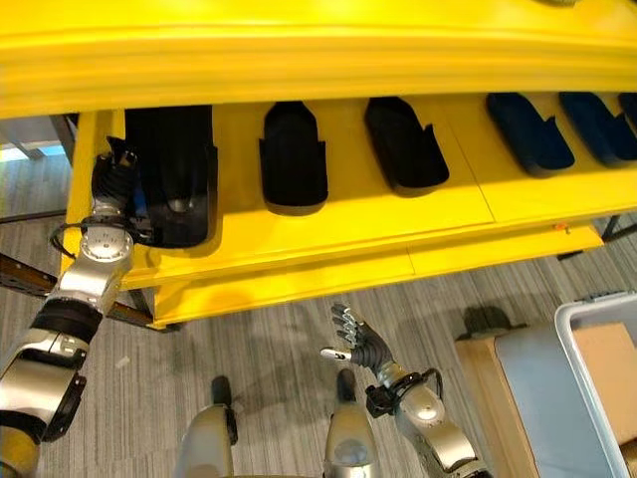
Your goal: Move parts from the plastic box to the shelf.
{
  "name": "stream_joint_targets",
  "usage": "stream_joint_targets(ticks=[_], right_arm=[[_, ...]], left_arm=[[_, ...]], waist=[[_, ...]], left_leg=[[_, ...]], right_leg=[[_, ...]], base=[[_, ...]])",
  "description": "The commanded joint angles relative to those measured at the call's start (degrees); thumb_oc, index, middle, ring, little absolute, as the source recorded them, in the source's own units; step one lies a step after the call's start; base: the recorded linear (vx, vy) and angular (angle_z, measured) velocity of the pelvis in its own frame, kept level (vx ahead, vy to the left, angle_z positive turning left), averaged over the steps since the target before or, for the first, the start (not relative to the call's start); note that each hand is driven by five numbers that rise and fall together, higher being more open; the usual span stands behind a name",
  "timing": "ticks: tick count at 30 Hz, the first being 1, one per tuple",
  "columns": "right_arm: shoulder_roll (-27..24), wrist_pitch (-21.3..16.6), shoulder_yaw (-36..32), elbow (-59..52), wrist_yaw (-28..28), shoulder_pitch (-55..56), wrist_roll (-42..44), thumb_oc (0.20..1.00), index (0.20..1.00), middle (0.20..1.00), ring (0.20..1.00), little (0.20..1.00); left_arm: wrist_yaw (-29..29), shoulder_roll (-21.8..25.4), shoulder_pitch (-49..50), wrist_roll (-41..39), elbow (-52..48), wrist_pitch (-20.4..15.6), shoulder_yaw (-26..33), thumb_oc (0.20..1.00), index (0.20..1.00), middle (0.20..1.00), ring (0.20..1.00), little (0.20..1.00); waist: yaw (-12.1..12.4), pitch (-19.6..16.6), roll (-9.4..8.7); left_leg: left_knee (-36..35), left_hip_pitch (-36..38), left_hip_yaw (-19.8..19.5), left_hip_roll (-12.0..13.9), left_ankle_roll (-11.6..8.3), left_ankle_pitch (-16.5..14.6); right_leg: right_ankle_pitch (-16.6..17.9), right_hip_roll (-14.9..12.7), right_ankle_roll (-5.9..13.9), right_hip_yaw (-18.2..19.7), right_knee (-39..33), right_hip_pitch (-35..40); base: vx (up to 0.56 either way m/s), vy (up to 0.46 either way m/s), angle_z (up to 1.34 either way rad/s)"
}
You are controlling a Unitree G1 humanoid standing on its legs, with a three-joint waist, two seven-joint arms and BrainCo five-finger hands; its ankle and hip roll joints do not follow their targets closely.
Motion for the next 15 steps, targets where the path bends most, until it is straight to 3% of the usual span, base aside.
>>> stream_joint_targets(ticks=[1,15], right_arm=[[-1.30,-3.21,1.18,-4.69,-0.28,0.09,1.90,1.000,1.000,1.000,1.000,1.000],[-2.78,-3.24,2.77,-4.34,0.01,0.53,3.83,1.000,1.000,1.000,1.000,1.000]], left_arm=[[1.86,4.24,-8.83,-2.97,4.86,-3.16,-0.22,0.200,0.200,0.200,0.200,0.200],[0.54,6.80,-19.99,-10.80,19.63,-2.01,-2.31,0.200,0.200,0.200,0.200,0.200]], waist=[[0.33,-1.67,-0.42],[-0.47,0.28,-0.12]], left_leg=[[3.05,-1.38,1.09,0.91,0.89,-1.51],[5.95,-6.08,1.06,1.82,0.48,-1.98]], right_leg=[[-1.88,-0.69,0.26,0.06,4.63,-1.98],[-1.72,-0.37,0.45,1.19,7.08,-7.25]], base=[[-0.04,-0.006,0.02],[-0.01,0.003,-0.01]])
